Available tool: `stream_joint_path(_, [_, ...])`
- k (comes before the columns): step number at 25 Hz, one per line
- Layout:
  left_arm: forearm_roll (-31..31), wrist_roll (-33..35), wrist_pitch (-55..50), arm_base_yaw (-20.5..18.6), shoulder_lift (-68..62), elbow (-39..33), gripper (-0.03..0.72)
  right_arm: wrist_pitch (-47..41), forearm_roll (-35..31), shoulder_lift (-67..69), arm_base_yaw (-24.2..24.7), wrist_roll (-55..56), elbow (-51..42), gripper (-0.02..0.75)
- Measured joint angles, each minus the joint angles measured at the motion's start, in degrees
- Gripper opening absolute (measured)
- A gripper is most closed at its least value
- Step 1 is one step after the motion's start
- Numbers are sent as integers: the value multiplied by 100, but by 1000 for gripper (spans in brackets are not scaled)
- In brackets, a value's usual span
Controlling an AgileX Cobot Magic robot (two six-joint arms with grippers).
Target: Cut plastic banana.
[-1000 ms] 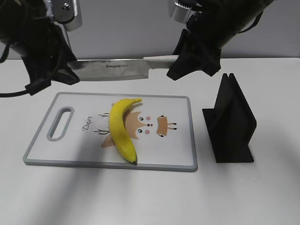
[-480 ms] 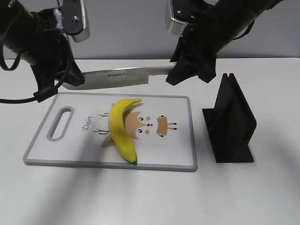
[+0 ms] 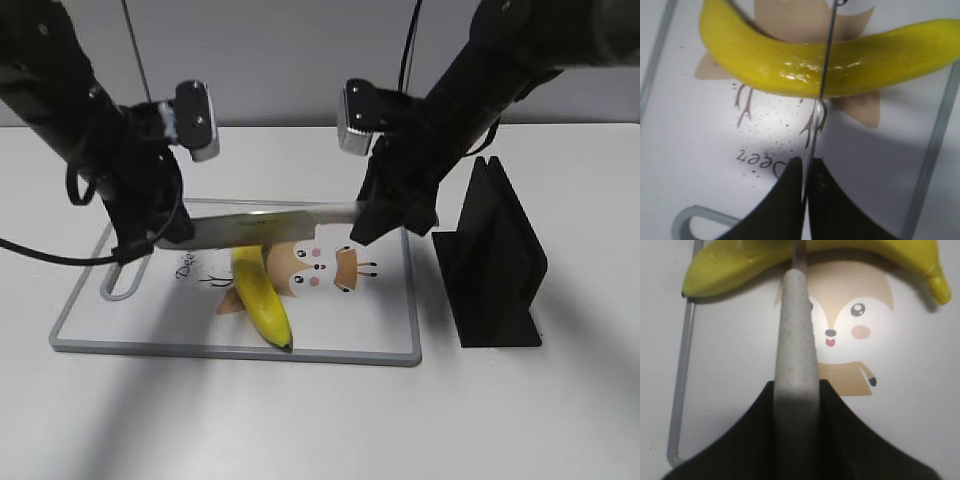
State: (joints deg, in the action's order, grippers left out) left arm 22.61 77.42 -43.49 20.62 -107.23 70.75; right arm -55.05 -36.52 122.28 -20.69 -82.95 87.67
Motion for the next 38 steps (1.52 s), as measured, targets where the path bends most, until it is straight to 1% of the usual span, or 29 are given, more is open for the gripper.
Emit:
stream_joint_path(2, [132,6,21,-12,-318,32,8,41,117,258,-4,0,15,179])
stream_joint_path(8, [369,45,-52,-20,-541,183,8,108,447,519,-4,61,87,181])
stream_joint_path(15, [395,66,-36,-20,-496,189,8,61,470,517,-4,104,153,182])
stream_joint_path(21, [421,7,65,-20,-402,105,5,47,684,299,-34,161,336,182])
stream_joint_path(26, [423,-3,81,1,-23,94,3,-76,876,-48,-52,206,405,179])
stream_joint_path(38, [344,-3,-148,17,1055,47,5,-467,814,-836,-58,264,489,179])
